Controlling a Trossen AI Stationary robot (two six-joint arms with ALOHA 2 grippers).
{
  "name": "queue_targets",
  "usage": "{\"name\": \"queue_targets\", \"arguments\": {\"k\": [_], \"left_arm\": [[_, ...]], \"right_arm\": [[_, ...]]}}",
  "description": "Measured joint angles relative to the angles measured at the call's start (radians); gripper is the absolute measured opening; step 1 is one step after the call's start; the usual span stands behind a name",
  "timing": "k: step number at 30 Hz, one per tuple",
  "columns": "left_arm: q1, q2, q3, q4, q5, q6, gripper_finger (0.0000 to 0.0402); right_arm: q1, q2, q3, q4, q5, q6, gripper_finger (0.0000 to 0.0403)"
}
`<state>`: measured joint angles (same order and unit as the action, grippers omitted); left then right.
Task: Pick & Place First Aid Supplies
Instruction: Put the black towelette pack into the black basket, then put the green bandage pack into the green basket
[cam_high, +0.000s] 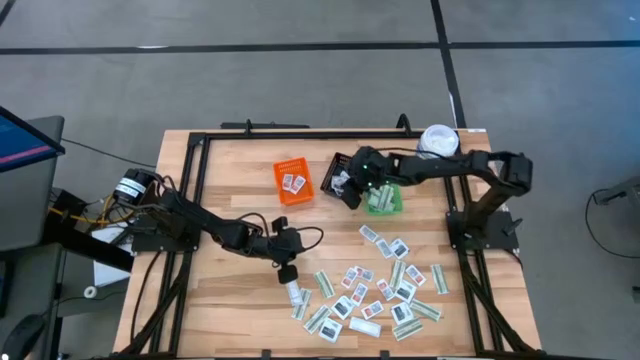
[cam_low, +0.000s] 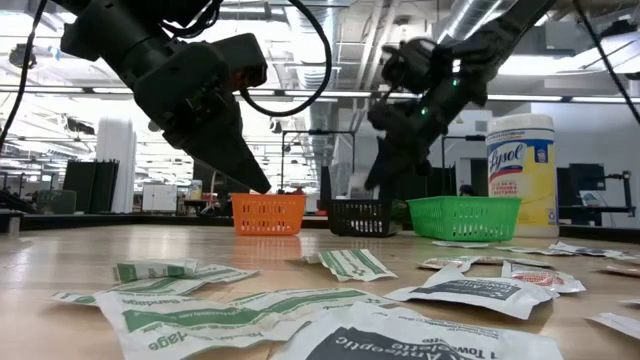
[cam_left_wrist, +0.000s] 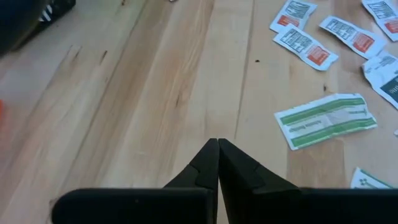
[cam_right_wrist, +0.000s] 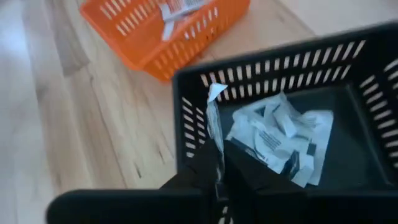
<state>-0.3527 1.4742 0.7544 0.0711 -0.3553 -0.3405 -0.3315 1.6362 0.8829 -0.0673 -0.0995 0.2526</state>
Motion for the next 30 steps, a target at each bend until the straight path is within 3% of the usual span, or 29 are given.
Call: {"name": "queue_targets", "arguments": {"k": [7, 15, 21, 25, 30], "left_arm": [[-0.002, 0.0, 0.0, 0.0, 0.015, -0.005, 0.0011], [-0.015, 0.0, 0.0, 0.0, 0.181, -0.085, 0.0015], [-0.077, 0.0, 0.0, -0.003, 0.329, -0.138, 0.0044], [-0.131, 0.0, 0.0, -0.003, 0.315, -0.138, 0.0074], [-0.154, 0.0, -0.042, -0.003, 0.207, -0.137, 0.0116]], "right_arm": [[-0.039, 0.017, 0.0, 0.052, -0.004, 0.002, 0.007], [-0.01, -0.064, 0.0, 0.055, -0.004, -0.012, 0.0092], [0.14, -0.094, 0.0, 0.088, 0.047, -0.05, 0.0092], [0.267, -0.092, 0.0, 0.122, 0.09, -0.05, 0.0092], [0.4, -0.079, 0.001, 0.138, 0.148, -0.05, 0.0092]]}}
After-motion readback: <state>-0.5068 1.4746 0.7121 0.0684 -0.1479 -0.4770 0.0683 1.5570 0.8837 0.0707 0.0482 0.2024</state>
